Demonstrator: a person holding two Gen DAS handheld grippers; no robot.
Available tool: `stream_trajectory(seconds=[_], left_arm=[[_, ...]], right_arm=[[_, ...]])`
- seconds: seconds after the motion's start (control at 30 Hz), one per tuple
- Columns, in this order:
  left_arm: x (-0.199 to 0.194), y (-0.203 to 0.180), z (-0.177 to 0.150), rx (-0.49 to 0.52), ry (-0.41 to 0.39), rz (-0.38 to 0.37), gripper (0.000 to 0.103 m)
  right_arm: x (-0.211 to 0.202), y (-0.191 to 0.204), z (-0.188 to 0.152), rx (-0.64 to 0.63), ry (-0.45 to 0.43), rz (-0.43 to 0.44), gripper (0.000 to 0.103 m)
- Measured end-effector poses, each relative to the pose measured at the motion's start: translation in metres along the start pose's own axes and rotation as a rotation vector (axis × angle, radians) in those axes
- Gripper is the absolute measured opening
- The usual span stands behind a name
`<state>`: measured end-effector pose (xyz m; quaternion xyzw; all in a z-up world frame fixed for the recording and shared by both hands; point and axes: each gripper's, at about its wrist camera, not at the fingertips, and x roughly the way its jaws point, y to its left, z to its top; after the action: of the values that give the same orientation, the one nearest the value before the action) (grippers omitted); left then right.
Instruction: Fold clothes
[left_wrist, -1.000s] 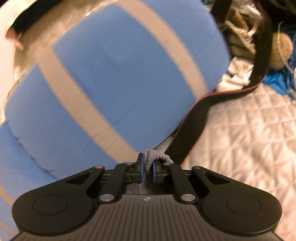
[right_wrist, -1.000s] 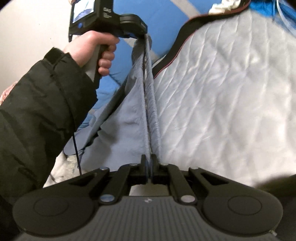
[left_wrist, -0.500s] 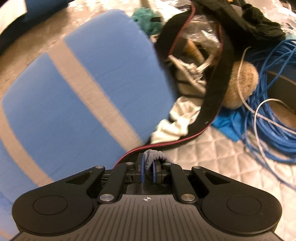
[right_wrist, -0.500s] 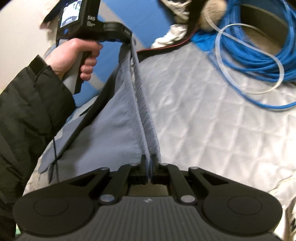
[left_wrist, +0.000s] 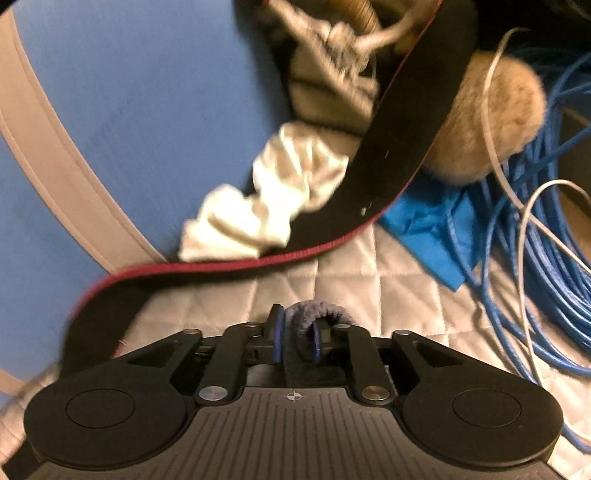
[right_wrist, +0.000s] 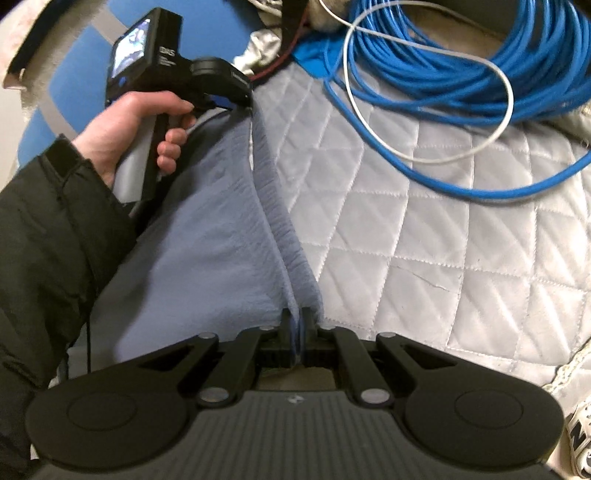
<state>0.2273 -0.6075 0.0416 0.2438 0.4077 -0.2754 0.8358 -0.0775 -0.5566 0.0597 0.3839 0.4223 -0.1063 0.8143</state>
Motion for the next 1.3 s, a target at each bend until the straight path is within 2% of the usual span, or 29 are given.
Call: stream_trajectory(seconds=[0.03,0.07,0.13,0.17,0.23,0.33,0.43,0.6,0.67,0.73,0.8,0.87,0.9,1.07,1.3], left_arm=[[0.0,0.002,-0.001,-0.01,0.001,-0.005,0.018],[-0.001,0.003,-0.001,-0.02,0.003,-0.011,0.02],[-0.007,0.008,-0.001,-0.043,0.016,-0.022,0.027],[-0.012,0.009,0.0,-0.061,0.02,-0.026,0.03],[-0.026,0.012,-0.002,-0.097,0.02,-0.034,0.044],[-0.05,0.014,-0.006,-0.106,-0.004,-0.042,0.052],[-0.07,0.019,-0.005,-0.126,-0.002,-0.083,0.056],[-0.101,0.02,-0.003,-0.112,-0.004,-0.095,0.065],[-0.111,0.025,0.0,-0.134,0.027,-0.174,0.075],[-0.118,0.031,0.0,-0.185,0.064,-0.231,0.075],[-0.125,0.041,-0.003,-0.278,0.082,-0.325,0.075],[-0.135,0.053,-0.012,-0.37,0.067,-0.44,0.076],[-0.143,0.057,-0.019,-0.384,0.045,-0.464,0.076],[-0.198,0.083,-0.072,-0.333,-0.115,-0.417,0.076],[-0.269,0.152,-0.188,-0.285,-0.254,-0.314,0.082]], right_arm=[[-0.001,-0.002,0.0,0.015,0.0,0.012,0.011],[-0.002,-0.005,0.0,0.03,0.0,0.024,0.024],[-0.005,-0.009,-0.001,0.057,-0.004,0.052,0.029],[-0.006,-0.01,-0.002,0.062,-0.017,0.061,0.039],[-0.012,-0.01,-0.005,0.057,-0.043,0.065,0.051],[-0.021,-0.004,-0.01,0.03,-0.081,0.022,0.07],[-0.033,0.003,-0.013,0.017,-0.104,-0.012,0.071],[-0.051,0.019,-0.019,-0.02,-0.148,-0.055,0.075],[-0.057,0.025,-0.022,-0.031,-0.16,-0.065,0.076],[-0.062,0.03,-0.024,-0.034,-0.168,-0.068,0.077],[-0.067,0.035,-0.025,-0.046,-0.18,-0.062,0.077],[-0.07,0.041,-0.026,-0.072,-0.196,-0.054,0.077],[-0.071,0.044,-0.026,-0.09,-0.205,-0.049,0.077],[-0.06,0.054,-0.017,-0.202,-0.243,-0.01,0.074],[-0.016,0.071,0.01,-0.452,-0.315,-0.034,0.072]])
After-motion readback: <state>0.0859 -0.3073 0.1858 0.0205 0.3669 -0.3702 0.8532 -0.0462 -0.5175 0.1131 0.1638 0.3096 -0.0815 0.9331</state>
